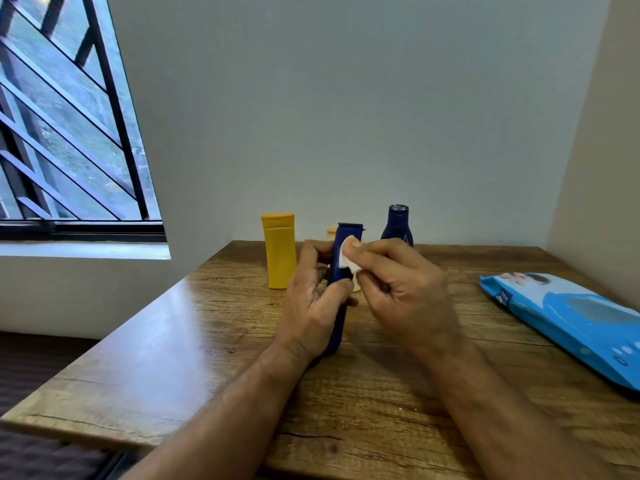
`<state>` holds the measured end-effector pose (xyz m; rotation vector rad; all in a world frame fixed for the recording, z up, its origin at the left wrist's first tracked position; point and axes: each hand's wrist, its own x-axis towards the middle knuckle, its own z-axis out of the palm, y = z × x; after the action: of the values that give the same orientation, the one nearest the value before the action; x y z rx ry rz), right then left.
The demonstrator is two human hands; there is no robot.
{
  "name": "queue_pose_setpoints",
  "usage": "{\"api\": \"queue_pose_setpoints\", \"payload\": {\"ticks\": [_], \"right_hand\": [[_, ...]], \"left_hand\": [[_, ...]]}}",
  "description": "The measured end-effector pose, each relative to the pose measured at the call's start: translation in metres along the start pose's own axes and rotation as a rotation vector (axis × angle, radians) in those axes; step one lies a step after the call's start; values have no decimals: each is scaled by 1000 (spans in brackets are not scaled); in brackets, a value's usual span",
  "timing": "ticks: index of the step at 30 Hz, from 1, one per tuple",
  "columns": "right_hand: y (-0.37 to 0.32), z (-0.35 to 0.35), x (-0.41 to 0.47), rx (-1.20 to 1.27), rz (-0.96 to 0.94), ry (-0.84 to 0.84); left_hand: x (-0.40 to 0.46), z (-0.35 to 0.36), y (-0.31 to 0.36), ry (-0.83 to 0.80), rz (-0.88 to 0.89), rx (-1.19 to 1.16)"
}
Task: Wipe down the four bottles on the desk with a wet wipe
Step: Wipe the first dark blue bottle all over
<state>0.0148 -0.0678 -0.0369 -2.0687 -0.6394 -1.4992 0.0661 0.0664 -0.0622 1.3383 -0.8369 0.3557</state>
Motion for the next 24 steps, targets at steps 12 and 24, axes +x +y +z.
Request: {"api": "queue_pose_setpoints", "payload": {"ticks": [12,24], "right_hand": [[-1,1,-7,213,166,-365],[-4,4,-7,102,188,-390]], "left_hand": [[10,-12,-2,240,-414,-337],[7,-9,9,130,-450,-552]]}}
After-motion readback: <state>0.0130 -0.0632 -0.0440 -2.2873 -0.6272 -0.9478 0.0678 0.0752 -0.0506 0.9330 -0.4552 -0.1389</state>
